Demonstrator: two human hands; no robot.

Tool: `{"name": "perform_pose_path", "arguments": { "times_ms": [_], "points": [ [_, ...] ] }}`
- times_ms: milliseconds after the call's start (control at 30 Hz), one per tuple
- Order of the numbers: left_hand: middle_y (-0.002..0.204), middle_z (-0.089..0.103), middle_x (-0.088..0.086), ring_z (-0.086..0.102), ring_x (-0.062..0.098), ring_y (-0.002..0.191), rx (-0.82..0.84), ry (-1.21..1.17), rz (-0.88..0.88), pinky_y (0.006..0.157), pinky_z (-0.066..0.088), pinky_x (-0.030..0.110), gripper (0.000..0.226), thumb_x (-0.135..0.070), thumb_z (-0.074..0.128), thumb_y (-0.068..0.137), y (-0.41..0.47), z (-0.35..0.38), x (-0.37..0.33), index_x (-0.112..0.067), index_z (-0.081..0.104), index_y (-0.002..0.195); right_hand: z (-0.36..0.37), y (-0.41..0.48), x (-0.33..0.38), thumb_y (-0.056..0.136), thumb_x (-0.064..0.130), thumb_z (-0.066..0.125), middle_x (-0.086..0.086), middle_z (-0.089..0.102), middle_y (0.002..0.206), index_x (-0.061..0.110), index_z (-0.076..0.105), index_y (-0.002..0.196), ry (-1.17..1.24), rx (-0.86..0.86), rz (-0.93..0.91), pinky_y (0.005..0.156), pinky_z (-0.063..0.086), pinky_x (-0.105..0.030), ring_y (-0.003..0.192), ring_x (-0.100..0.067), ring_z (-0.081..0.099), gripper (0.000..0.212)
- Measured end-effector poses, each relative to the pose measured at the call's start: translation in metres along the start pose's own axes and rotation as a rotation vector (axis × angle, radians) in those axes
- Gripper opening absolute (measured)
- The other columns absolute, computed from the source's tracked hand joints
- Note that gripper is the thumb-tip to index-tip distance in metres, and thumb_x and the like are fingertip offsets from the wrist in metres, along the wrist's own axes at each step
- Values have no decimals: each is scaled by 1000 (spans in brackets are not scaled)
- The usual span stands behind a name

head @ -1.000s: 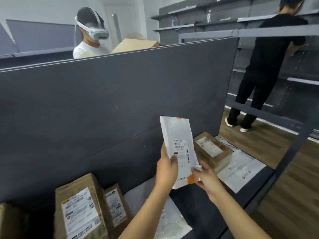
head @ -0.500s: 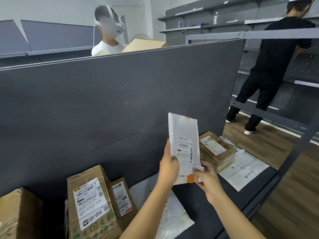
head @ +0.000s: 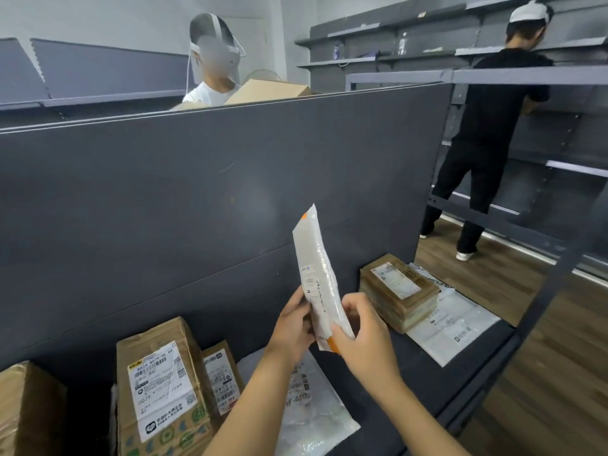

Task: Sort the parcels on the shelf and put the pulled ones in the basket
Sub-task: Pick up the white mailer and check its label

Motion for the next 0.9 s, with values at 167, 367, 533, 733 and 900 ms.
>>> {"name": "perform_pose_path", "arguments": {
  "times_ms": [167, 367, 533, 733, 900],
  "points": [
    [112, 72, 2, 67, 24, 106, -41, -3, 13, 90, 54, 45, 38, -8, 38, 100, 0, -21, 2, -32, 60, 119, 2, 8, -17, 82, 13, 64, 18, 59, 92, 34, 49, 93, 26, 20, 67, 68, 51, -20, 85, -1, 57, 29],
    [115, 69, 4, 66, 26, 104, -260, 141, -6, 90, 54, 49, 44, 0, 35, 92, -2, -60, 27, -25, 61, 119, 25, 18, -63, 84, 7, 57, 4, 64, 88, 20, 53, 98, 44, 83, 320, 66, 49, -31, 79, -11, 60, 19],
    [121, 56, 5, 56, 24, 110, -430, 306, -143, 99, 47, 40, 42, -4, 39, 94, -15, -84, 73, -13, 39, 135, 69, 4, -115, 80, 2, 57, -1, 62, 86, 13, 55, 95, 44, 240, 539, 55, 44, -21, 71, -8, 56, 18],
    [158, 15, 12, 16, 29, 145, -518, 663, -319, 119, 19, 43, 72, -29, 48, 94, -28, -98, 126, -10, 8, 151, 116, -33, -178, 76, -2, 58, -10, 66, 87, 8, 57, 97, 56, 365, 744, 64, 52, -32, 78, -24, 64, 23],
    [160, -5, 10, 0, 27, 148, -417, 682, -407, 120, 8, 37, 73, -30, 42, 98, -32, -98, 147, -10, -2, 152, 144, -39, -211, 76, -8, 59, -16, 66, 88, 10, 56, 92, 36, 446, 793, 72, 53, -42, 78, -28, 63, 24]
  ]
}}
Point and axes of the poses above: each hand's wrist, its own y-axis towards the middle knuckle, its own z-axis out of the palm, x = y × z, the point moved 8 cm from there along y, towards the middle knuckle
